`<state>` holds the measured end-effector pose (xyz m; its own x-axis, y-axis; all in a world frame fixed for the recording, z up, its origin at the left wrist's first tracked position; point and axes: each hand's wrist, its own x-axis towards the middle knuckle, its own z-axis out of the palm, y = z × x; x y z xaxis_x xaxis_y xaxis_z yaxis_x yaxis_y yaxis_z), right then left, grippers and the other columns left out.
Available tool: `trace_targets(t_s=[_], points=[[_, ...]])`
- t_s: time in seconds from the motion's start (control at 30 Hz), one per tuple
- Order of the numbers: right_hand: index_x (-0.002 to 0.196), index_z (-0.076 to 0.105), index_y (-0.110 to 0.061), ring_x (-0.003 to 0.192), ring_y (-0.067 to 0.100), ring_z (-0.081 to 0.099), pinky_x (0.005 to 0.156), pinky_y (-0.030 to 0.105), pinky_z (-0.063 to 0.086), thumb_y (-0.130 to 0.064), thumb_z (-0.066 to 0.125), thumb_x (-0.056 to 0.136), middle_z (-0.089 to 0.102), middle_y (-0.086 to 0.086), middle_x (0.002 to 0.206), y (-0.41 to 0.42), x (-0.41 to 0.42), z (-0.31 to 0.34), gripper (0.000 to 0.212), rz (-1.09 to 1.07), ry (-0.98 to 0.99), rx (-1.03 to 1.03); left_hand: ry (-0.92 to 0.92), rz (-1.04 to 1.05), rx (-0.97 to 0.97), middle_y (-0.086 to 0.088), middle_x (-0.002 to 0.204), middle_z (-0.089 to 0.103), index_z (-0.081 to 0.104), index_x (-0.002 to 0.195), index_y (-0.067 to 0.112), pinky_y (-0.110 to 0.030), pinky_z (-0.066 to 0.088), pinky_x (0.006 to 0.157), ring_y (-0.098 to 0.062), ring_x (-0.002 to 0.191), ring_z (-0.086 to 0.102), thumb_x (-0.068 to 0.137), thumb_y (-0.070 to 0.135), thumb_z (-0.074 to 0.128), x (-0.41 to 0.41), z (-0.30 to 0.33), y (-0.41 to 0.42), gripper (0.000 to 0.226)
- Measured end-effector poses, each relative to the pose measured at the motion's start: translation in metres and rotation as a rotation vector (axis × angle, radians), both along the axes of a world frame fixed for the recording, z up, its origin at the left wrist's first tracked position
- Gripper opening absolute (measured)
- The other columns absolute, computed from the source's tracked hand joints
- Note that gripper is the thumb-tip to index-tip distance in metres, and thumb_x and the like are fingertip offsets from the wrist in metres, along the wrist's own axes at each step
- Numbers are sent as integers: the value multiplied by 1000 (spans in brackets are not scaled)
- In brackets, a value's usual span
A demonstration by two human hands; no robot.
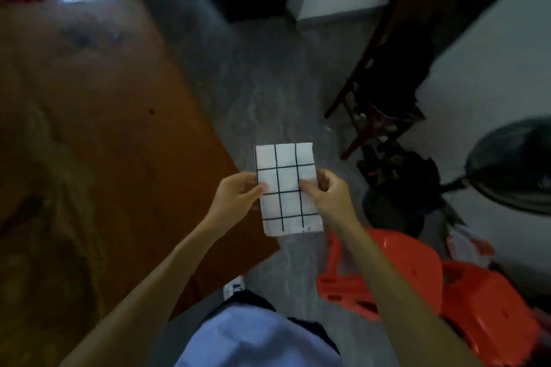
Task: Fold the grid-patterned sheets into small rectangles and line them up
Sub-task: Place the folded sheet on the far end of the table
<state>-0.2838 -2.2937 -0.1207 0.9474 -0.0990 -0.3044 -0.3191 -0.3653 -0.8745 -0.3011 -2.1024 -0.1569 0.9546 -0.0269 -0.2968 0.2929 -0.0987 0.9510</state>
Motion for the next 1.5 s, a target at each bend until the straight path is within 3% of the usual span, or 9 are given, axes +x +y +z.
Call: trace_targets(t_s=[0.33, 0.53, 0.67, 0.77, 0.9, 1.13, 1.23, 1.33, 1.5], points=[[124, 56, -12, 92, 11, 68, 70, 23, 58, -15, 68, 89, 67, -1, 106, 124, 122, -48, 37, 733, 141, 13, 175, 708, -30, 8, 98, 66, 62, 100, 27, -24, 57, 66, -7, 86, 67, 87, 24, 67, -1, -35, 69, 15], [125, 57, -17, 94, 10, 68, 74, 30, 60, -17, 64, 91, 68, -3, 108, 171, 170, -88, 35, 1175, 179, -36, 321, 1115, -35, 4, 108, 62, 59, 111, 19, -21, 56, 63, -13, 87, 67, 88, 18, 67, 0, -54, 51, 25], [128, 58, -19, 95, 6, 67, 79, 31, 60, -22, 63, 92, 69, -7, 108, 191, 190, -109, 36, 1466, 144, -158, 434, 1378, -36, -4, 112, 62, 56, 118, 12, -27, 59, 64, -17, 76, 69, 88, 16, 67, 2, -63, 18, 32], [134, 53, -19, 101, 8, 65, 85, 29, 57, -24, 64, 92, 67, -5, 117, 202, 190, -117, 44, 1628, 116, -241, 460, 1511, -67, -8, 102, 69, 63, 100, 18, -34, 60, 67, -20, 74, 71, 88, 16, 67, 0, -68, -7, 13], [135, 51, -18, 96, 6, 63, 67, 11, 48, -21, 63, 93, 65, -2, 121, 209, 176, -119, 44, 1783, 67, -286, 489, 1656, -105, -4, 95, 71, 63, 108, 12, -31, 59, 67, -19, 75, 71, 89, 19, 67, -8, -71, -31, 20], [132, 54, -19, 81, -1, 58, 61, 9, 43, -20, 61, 94, 64, -4, 121, 212, 155, -126, 38, 1883, -59, -342, 521, 1747, -64, -3, 102, 70, 62, 107, 21, -34, 60, 68, -18, 75, 71, 92, 19, 62, -11, -87, -39, 15], [130, 55, -18, 74, -4, 56, 60, 9, 40, -21, 59, 94, 65, -3, 123, 211, 158, -128, 36, 1863, -122, -401, 558, 1737, 3, 3, 96, 67, 54, 131, 13, -38, 60, 74, -17, 75, 70, 91, 23, 64, -10, -95, -32, 42], [134, 53, -16, 89, 4, 59, 67, 11, 40, -23, 58, 95, 63, -1, 125, 208, 162, -126, 39, 1858, -179, -465, 573, 1750, 55, 3, 92, 67, 51, 133, 13, -39, 59, 77, -15, 77, 69, 90, 25, 65, -11, -98, -29, 47], [132, 53, -18, 110, 16, 60, 91, 33, 52, -24, 58, 95, 62, -1, 123, 210, 154, -114, 38, 1836, -269, -438, 628, 1731, 109, 1, 95, 68, 58, 122, 19, -35, 59, 76, -13, 82, 67, 89, 33, 64, -26, -86, -28, 36]])
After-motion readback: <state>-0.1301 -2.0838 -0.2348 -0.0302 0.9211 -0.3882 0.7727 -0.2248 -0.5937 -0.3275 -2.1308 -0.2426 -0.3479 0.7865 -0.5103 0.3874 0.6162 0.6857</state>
